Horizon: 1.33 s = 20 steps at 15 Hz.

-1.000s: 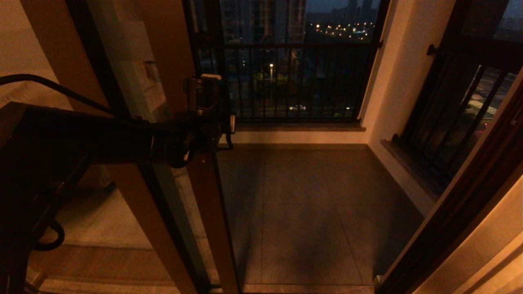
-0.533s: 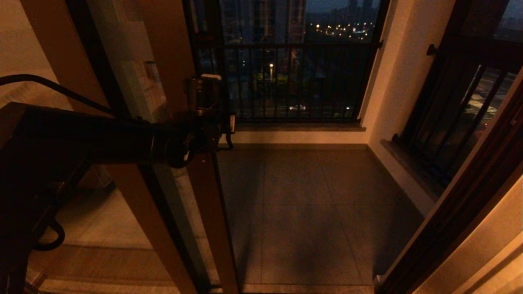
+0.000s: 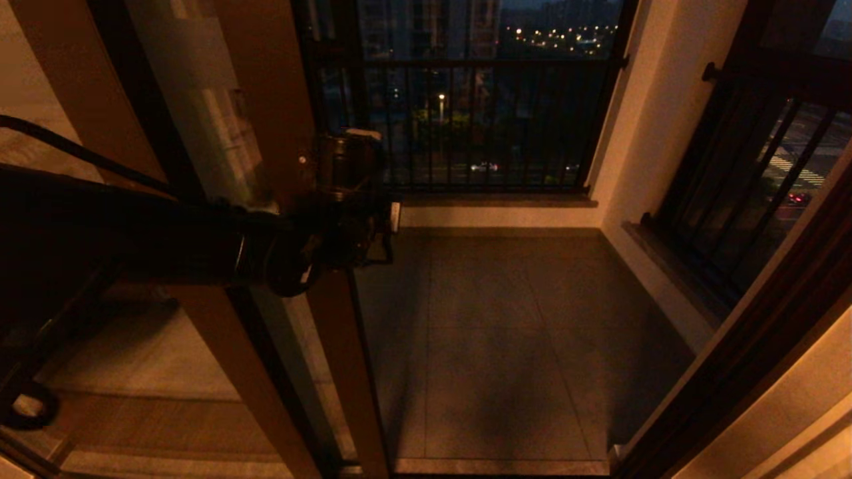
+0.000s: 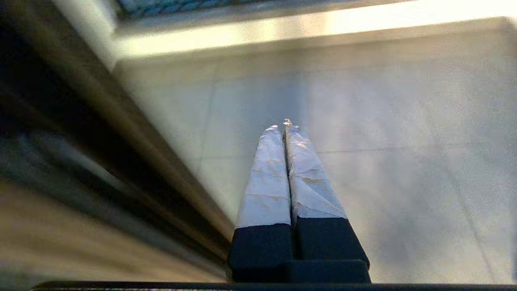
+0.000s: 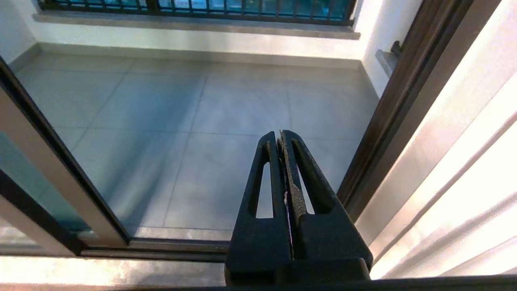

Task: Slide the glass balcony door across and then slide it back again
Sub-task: Open the slid door

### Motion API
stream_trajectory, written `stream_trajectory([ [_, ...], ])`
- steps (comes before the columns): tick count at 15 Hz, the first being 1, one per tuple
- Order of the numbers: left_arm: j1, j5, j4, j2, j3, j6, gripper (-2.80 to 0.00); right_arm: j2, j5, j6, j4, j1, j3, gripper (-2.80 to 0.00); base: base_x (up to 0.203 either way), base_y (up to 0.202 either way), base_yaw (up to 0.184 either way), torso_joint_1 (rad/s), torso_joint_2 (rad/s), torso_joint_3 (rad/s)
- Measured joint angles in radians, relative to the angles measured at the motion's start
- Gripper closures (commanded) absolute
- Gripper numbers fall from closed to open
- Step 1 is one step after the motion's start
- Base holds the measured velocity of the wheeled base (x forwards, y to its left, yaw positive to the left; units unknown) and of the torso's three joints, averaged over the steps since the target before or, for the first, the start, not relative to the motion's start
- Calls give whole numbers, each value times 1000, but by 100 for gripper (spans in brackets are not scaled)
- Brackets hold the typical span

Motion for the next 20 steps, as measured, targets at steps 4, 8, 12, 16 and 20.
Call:
stream_trajectory([
  [4,-17,26,-27,-38,61,-3,0,0,0,0,0,0,0,0,0,0,0,0,0,0],
  [8,-18,62,-45,-55,86,-3,0,0,0,0,0,0,0,0,0,0,0,0,0,0],
  [12,6,132,-45,-52,92,-8,0,0,0,0,0,0,0,0,0,0,0,0,0,0],
  [16,47,144,-49,-43,96,-10,0,0,0,0,0,0,0,0,0,0,0,0,0,0],
  [20,66,155,-54,-49,133,-20,0,0,0,0,0,0,0,0,0,0,0,0,0,0],
])
